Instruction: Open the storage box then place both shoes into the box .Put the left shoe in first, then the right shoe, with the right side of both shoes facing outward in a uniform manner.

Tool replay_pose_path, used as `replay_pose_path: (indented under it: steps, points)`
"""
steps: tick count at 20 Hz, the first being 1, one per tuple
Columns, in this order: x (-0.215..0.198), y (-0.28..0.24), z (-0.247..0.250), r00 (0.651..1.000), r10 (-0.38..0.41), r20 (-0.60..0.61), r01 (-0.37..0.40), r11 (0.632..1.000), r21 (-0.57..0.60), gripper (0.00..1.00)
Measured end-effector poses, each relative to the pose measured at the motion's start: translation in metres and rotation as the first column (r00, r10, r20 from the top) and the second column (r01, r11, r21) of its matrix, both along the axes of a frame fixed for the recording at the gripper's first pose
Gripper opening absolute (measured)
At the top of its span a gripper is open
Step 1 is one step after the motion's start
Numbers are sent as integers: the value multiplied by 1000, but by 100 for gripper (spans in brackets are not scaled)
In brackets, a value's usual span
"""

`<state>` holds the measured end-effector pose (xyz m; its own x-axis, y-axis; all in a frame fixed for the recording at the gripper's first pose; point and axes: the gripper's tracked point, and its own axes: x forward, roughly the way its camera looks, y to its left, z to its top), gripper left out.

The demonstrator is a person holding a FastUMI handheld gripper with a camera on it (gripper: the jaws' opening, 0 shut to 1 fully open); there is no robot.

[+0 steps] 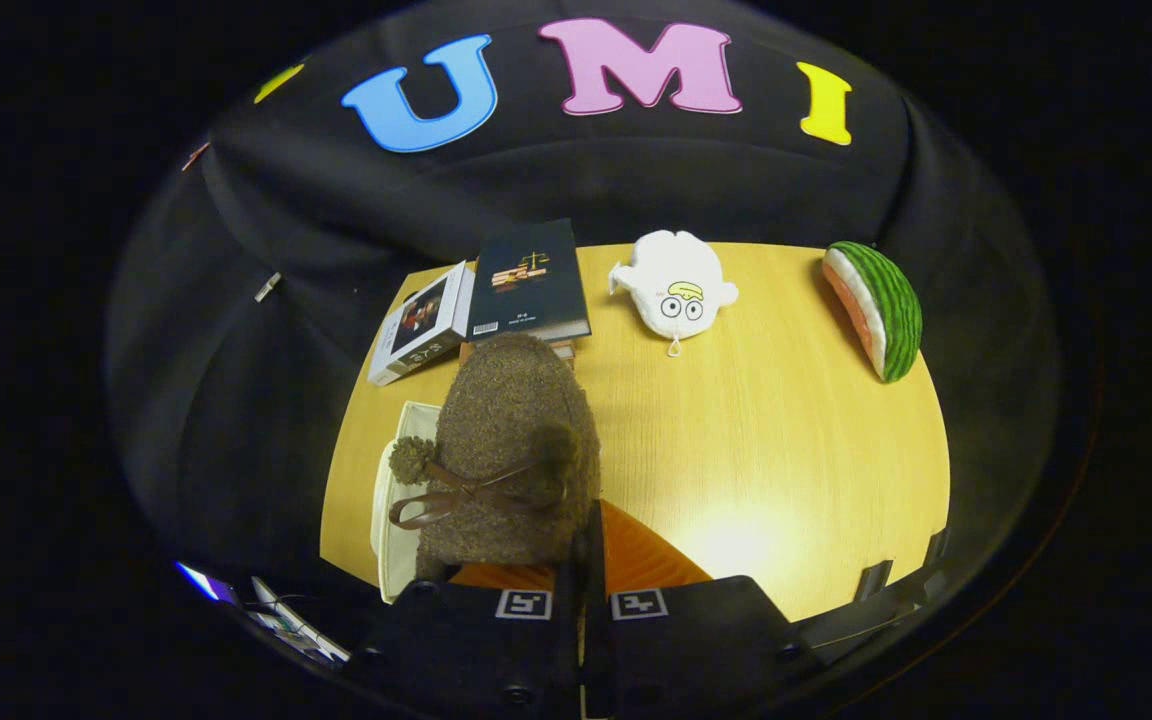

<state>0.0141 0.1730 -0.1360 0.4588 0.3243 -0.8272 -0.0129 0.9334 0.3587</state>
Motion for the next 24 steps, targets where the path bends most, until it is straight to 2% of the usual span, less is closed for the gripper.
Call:
replay_pose_path:
  steps: [5, 7, 8, 11, 12, 13, 14, 15, 17, 18, 20, 24]
  points:
    - [2, 17, -37, 997, 34, -67, -38, 998, -59, 8]
    - [-2, 22, -46, 994, 36, -99, -42, 998, -50, 8]
    - [-2, 26, -46, 994, 34, -105, -38, 999, -29, 12]
    - [-5, 30, -49, 993, 34, -115, -35, 999, -3, 28]
    - [-7, 32, -51, 992, 43, -118, -43, 999, -3, 41]
    - [-9, 34, -52, 991, 56, -119, -57, 998, -3, 48]
    - [-12, 38, -53, 990, 64, -122, -64, 998, 4, 61]
    - [-15, 41, -54, 989, 71, -126, -71, 997, 11, 64]
    - [-19, 44, -55, 988, 88, -124, -87, 996, 15, 75]
    - [-21, 47, -54, 988, 97, -123, -95, 995, 20, 85]
    - [-24, 48, -52, 987, 112, -119, -110, 994, 23, 92]
    - [-17, 43, -45, 991, 80, -107, -75, 996, 49, 92]
